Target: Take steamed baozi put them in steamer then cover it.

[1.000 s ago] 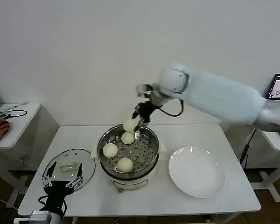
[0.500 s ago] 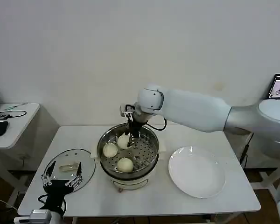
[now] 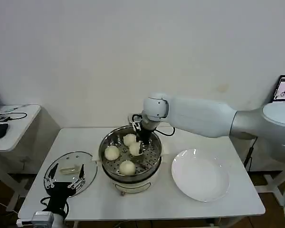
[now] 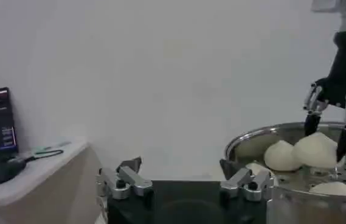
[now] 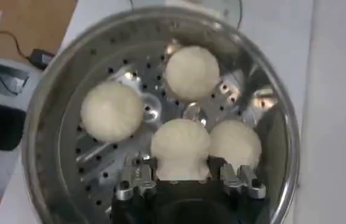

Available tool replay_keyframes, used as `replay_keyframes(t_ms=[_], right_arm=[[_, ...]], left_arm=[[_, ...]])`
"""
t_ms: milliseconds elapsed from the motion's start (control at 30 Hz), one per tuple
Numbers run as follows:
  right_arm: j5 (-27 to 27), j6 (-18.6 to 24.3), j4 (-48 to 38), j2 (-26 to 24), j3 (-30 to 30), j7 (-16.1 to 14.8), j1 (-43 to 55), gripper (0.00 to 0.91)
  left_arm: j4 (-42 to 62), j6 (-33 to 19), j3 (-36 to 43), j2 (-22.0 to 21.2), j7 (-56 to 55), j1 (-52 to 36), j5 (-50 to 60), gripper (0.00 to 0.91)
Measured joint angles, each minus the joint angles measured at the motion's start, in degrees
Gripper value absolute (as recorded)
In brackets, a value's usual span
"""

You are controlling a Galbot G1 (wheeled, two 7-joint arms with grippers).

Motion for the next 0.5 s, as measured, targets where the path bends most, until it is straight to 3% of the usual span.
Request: replay_keyframes(t_ms=[400, 433, 467, 500], right_arm=[[-2.4, 0.0, 0.3, -1.2, -1.1, -0.6, -0.1, 0.584], [-2.5, 0.0, 0.3, -1.2, -1.2, -0.5, -0.2, 0.615], [-2.6, 0.0, 0.3, -1.1, -1.3, -0.5, -0.2, 0.907], [-2.7, 0.0, 0.4, -1.2, -1.4, -0.5, -0.2, 0.907]], left_arm=[[0.5, 0.0, 0.2, -0.1, 0.0, -0.4, -0.1, 0.907], [0.5, 0.0, 0.3, -0.1, 0.0, -0.4, -0.1, 0.907], [0.5, 0.0, 0.3, -0.1, 0.0, -0.4, -0.1, 0.907], [0.5, 0.0, 0.3, -0.1, 0.0, -0.4, -0.1, 0.907]])
